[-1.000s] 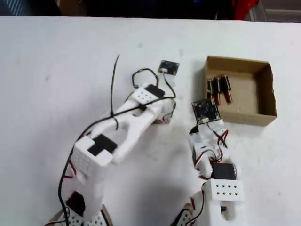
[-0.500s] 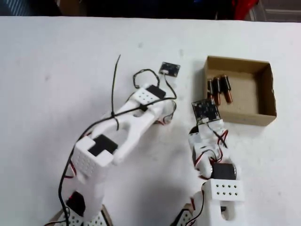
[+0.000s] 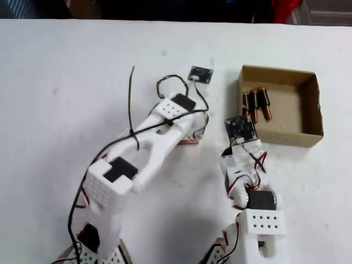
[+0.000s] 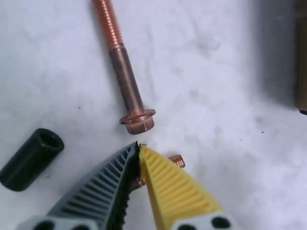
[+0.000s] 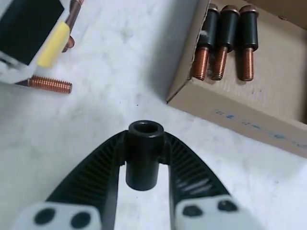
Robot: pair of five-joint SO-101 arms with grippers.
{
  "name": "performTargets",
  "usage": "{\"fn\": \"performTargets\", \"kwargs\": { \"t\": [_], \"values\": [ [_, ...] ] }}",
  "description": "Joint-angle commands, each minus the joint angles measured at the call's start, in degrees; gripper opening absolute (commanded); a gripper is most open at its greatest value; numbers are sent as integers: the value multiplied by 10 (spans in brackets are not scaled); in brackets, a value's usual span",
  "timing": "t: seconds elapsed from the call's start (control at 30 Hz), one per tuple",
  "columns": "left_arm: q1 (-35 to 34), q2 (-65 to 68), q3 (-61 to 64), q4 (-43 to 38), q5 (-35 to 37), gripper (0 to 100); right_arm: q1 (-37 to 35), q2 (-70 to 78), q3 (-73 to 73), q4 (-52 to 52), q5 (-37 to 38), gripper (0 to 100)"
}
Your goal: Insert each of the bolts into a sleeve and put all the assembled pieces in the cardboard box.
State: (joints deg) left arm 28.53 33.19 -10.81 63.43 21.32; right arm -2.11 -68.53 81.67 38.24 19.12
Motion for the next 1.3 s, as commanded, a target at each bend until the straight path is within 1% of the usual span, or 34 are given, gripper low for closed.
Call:
{"fn": "performTargets", "kwargs": {
  "t": [0.0,0.13,0.37,0.47,0.57,0.63,0.73,0.93,1.1,1.27],
  "values": [
    [8,-22,-38,40,2,21,5,-14,-6,-13,-1,17],
    [8,-51,-57,105,2,21,5,-14,-6,-13,-1,17],
    [8,-64,-56,178,5,21,5,-14,-6,-13,-1,17],
    [7,-59,-55,203,5,21,5,-14,-6,-13,-1,17],
    [3,-59,-54,211,5,21,5,-14,-6,-13,-1,17],
    [3,-59,-41,205,5,21,5,-14,-6,-13,-1,17],
    [3,-59,-9,174,4,21,5,-14,-6,-13,0,17],
    [-34,-59,30,113,2,21,5,-14,-6,-13,0,17],
    [-62,-59,33,85,2,21,5,-14,-6,-13,0,17],
    [-70,-59,33,57,1,22,5,-14,-6,-13,0,17]
  ]
}}
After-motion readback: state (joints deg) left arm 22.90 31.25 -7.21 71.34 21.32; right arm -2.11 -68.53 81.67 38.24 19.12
